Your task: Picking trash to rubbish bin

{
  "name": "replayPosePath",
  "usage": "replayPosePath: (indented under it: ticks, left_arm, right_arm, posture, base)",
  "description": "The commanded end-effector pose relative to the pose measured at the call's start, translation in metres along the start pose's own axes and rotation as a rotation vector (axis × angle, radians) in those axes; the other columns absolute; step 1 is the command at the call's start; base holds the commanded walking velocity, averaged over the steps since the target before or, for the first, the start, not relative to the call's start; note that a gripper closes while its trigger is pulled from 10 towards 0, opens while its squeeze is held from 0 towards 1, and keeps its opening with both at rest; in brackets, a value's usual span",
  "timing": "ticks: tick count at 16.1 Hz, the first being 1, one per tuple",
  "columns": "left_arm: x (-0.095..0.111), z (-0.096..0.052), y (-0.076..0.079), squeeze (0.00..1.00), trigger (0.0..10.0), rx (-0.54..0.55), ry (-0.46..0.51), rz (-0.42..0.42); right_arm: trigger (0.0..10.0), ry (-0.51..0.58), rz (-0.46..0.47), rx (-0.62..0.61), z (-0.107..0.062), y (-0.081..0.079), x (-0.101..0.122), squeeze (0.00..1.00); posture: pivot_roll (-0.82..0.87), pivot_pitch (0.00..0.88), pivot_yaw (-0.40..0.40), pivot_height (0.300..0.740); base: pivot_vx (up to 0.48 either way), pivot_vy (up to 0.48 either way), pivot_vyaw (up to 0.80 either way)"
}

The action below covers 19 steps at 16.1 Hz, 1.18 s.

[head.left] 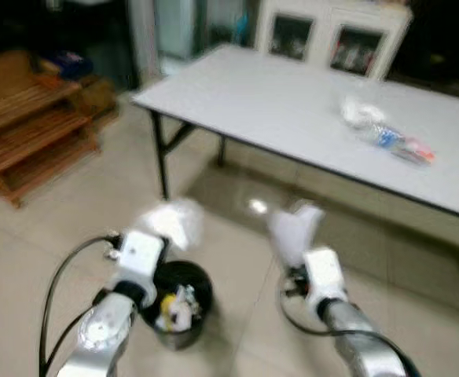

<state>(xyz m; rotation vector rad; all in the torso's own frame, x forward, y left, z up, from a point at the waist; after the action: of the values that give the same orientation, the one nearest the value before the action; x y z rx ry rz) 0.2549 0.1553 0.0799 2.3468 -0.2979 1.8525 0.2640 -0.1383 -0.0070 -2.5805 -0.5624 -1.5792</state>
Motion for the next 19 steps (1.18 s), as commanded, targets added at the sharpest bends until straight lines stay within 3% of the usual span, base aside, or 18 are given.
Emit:
replayPosePath:
  ticks: [1, 4, 6, 10, 11, 13, 15, 19]
  left_arm:
    - [0.003, 0.004, -0.006, 0.0, 10.0, -0.011, 0.004, 0.02]
    - [0.005, 0.011, -0.002, 0.0, 10.0, -0.057, -0.003, 0.038]
    - [0.004, 0.01, 0.0, 0.0, 10.0, -0.062, -0.002, 0.026]
    - [-0.015, 0.006, -0.006, 0.0, 10.0, -0.045, -0.088, 0.047]
    - [-0.027, 0.005, -0.01, 0.0, 10.0, -0.048, -0.147, 0.077]
    - [-0.034, 0.002, -0.013, 0.0, 10.0, -0.055, -0.177, 0.121]
    - [-0.028, 0.004, -0.016, 0.0, 10.0, -0.022, -0.155, 0.069]
    - [-0.021, 0.016, -0.011, 0.0, 10.0, -0.034, -0.122, 0.065]
  right_arm:
    - [10.0, 0.053, 0.007, -0.007, 0.003, -0.004, 0.013, 0.0]
    - [10.0, 0.047, 0.006, -0.008, 0.003, -0.006, 0.01, 0.0]
    - [10.0, 0.024, -0.06, 0.072, 0.005, -0.014, 0.006, 0.0]
    - [10.0, 0.003, -0.077, 0.164, 0.011, -0.025, 0.005, 0.0]
    - [10.0, -0.014, -0.148, 0.206, 0.016, -0.03, 0.005, 0.0]
    - [10.0, -0.021, -0.194, 0.239, 0.022, -0.032, 0.008, 0.0]
    - [10.0, -0.031, -0.186, 0.219, 0.026, -0.029, 0.009, 0.0]
    - [10.0, -0.031, -0.101, 0.175, 0.026, -0.03, 0.005, 0.0]
  posture:
    - [0.05, 0.0, -0.03, 0.74]
    - [0.03, 0.0, 0.001, 0.74]
    - [0.04, 0.0, 0.001, 0.74]
    - [0.06, 0.0, -0.022, 0.74]
    - [0.06, 0.0, -0.028, 0.74]
    - [0.06, 0.0, -0.05, 0.74]
    - [0.07, 0.0, -0.064, 0.74]
    - [0.06, 0.0, -0.055, 0.74]
  base:
    - [0.409, 0.0, 0.0]
    - [0.411, 0.0, 0.0]
    - [0.206, 0.0, 0.0]
    - [0.0, 0.0, 0.0]
    - [0.0, 0.0, 0.0]
    - [0.0, 0.0, 0.0]
    - [0.0, 0.0, 0.0]
    - [0.0, 0.0, 0.0]
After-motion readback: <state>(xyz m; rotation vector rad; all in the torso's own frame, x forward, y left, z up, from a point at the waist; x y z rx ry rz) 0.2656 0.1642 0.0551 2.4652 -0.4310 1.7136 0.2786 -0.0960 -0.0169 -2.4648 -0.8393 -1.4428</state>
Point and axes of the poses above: a point about 5 cm out from each wrist's last joint towards the gripper, its own z axis pointing out of the wrist towards the gripper, its own x axis along the axis of the wrist's last joint, y = z × x, the point moved 3 cm from there along z, pointing out of the wrist towards the gripper, and after that the axes turned 11 degrees about -z, right-handed, at the moved point
